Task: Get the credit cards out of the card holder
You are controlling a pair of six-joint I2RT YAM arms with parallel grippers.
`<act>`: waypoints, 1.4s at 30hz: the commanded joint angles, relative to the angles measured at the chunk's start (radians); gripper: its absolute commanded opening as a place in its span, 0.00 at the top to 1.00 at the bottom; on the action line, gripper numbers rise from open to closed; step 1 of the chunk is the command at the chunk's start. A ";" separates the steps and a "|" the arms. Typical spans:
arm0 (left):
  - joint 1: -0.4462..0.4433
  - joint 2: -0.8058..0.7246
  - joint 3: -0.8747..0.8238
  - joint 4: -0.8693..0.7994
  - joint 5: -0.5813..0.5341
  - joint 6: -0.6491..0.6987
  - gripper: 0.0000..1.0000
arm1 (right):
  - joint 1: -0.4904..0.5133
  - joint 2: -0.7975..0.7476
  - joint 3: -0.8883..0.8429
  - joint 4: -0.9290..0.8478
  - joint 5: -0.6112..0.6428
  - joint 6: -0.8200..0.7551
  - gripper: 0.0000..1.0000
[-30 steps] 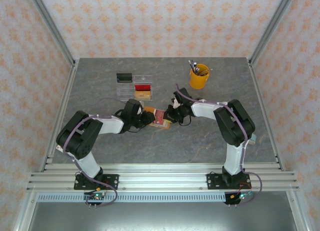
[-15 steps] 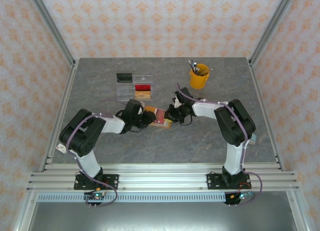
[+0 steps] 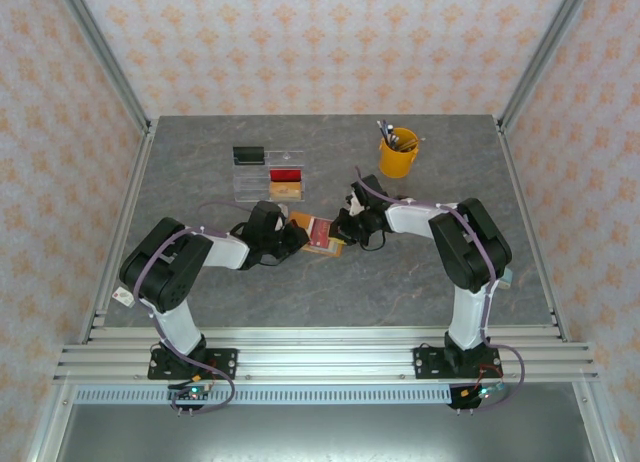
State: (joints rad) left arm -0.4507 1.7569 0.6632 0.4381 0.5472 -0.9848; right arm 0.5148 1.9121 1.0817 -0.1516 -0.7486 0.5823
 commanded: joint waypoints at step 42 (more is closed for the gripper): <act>0.018 0.034 0.169 -0.235 -0.014 0.147 0.65 | 0.015 0.044 -0.040 -0.129 0.086 -0.039 0.89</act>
State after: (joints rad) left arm -0.4438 1.7638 0.8116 0.1967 0.5007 -0.8391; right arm 0.5182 1.9118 1.0817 -0.1528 -0.7452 0.5636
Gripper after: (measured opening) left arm 0.352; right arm 0.112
